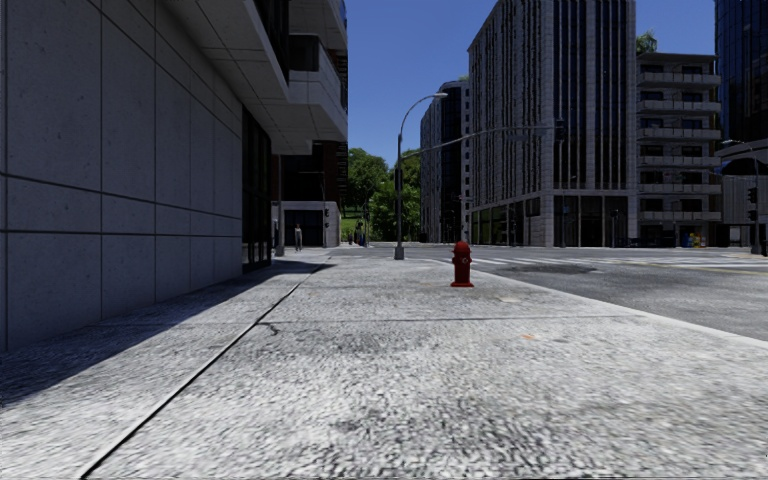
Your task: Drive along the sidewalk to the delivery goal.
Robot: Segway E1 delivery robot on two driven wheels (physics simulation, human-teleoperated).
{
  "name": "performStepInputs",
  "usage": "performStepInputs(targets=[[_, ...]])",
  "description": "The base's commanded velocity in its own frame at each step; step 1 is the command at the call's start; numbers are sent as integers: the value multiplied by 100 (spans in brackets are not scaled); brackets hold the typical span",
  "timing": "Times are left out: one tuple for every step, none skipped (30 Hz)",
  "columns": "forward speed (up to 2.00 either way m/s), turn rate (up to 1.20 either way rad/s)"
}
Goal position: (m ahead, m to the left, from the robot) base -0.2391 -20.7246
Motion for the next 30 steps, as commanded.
performStepInputs(targets=[[200,0],[200,0],[200,0],[200,0],[200,0],[200,0],[200,0],[200,0],[200,0],[200,0],[200,0],[200,0],[200,0],[200,0],[200,0],[200,0],[200,0],[200,0],[200,0],[200,0],[200,0],[200,0],[200,0],[200,0],[200,0],[200,0],[200,0],[200,0],[200,0],[200,0]])
